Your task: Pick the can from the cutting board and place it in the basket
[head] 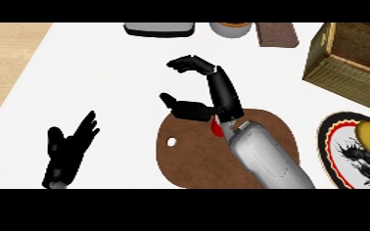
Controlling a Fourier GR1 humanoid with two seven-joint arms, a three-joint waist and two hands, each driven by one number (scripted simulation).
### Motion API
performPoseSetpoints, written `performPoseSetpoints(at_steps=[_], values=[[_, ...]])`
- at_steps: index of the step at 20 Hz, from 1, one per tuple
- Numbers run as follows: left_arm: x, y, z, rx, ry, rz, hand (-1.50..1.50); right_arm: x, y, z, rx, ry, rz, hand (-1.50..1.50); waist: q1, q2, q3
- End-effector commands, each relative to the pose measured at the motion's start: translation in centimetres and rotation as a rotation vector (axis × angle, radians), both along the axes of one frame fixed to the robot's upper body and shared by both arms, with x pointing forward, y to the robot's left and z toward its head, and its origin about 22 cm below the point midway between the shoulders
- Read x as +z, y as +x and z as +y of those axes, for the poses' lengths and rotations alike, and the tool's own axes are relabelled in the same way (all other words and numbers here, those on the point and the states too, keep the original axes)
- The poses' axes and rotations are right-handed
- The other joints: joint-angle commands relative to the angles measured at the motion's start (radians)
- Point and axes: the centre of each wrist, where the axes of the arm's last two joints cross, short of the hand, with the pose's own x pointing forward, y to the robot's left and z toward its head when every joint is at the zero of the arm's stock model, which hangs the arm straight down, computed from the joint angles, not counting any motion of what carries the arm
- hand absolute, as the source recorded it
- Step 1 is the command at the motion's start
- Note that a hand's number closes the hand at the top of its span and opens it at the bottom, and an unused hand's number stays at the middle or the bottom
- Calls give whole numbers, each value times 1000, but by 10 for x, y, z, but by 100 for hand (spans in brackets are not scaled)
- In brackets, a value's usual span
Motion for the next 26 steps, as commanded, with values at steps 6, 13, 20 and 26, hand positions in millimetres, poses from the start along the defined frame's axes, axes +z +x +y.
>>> performPoseSetpoints(at_steps=[6,13,20,26], values=[[-17,-23,11,52,12,137,0,23,35,-4,-336,-585,-6,-150,-67,-33,-13],[-21,-39,18,77,19,149,0,141,34,8,-372,-910,33,-150,-77,-39,-8],[-14,-29,11,80,-14,141,0,207,9,8,-181,-1168,227,-150,-85,-27,-5],[-14,-31,18,84,1,138,0,228,-5,-13,-118,-1275,334,-150,-93,-25,-4]])
